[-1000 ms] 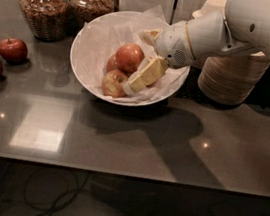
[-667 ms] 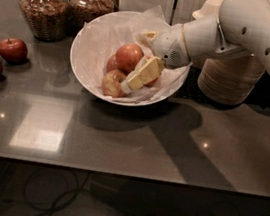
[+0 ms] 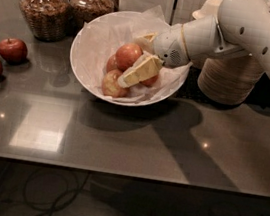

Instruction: Pick apple from white bowl

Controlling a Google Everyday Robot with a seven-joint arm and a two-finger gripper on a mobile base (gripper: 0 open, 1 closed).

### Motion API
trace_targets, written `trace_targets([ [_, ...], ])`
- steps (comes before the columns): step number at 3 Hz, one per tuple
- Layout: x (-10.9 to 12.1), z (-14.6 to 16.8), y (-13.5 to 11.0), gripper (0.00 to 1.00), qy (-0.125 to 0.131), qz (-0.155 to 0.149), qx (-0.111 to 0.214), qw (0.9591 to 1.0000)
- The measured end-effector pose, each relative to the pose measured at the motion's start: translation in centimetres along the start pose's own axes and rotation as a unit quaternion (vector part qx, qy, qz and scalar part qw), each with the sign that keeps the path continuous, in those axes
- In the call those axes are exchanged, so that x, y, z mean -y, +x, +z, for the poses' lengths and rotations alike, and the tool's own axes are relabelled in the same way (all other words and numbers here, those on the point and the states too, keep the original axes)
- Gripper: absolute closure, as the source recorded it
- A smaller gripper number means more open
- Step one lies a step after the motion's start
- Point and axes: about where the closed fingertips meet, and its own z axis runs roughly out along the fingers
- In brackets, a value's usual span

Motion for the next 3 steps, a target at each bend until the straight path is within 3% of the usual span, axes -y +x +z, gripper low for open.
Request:
trace_targets([
  [3,0.0,0.01,0.0,0.89,0.0,0.0,0.0,1.0],
])
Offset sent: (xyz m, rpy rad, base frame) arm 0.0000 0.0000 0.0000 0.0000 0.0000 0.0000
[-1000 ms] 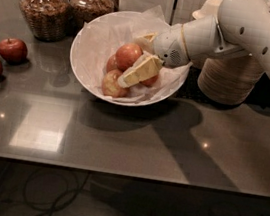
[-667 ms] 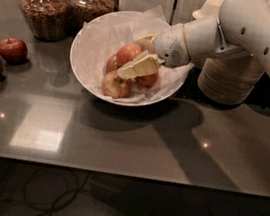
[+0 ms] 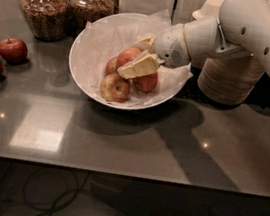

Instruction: Pick apple from white bowl

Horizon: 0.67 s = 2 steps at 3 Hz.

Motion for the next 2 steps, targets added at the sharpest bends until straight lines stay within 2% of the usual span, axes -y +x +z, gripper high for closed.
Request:
trace_targets([
  [1,0.0,0.0,0.0,1.0,0.0,0.0,0.0,1.0],
  [2,-0.01,-0.01,-0.04,1.0,0.0,0.0,0.0,1.0],
])
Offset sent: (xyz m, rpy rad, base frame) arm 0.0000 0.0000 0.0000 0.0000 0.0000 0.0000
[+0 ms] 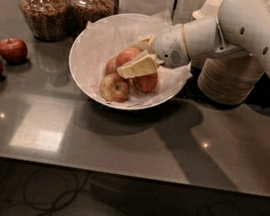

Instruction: Pick apple from white bowl

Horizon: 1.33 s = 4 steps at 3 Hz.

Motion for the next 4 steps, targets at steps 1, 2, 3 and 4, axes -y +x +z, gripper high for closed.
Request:
trace_targets([
  [1,-0.3,-0.3,-1.2,1.0,0.0,-0.009,0.007,0.9999],
  [2,-0.3,-2.5,-4.0,1.0,0.011,-0.026,0.037,0.9989],
  [3,-0.4,-5.4,-7.7,1.0,0.025,-0.056,0.065,0.996],
  [4,-0.4,-5.4,-7.7,1.0,0.025,-0.056,0.065,0.996],
])
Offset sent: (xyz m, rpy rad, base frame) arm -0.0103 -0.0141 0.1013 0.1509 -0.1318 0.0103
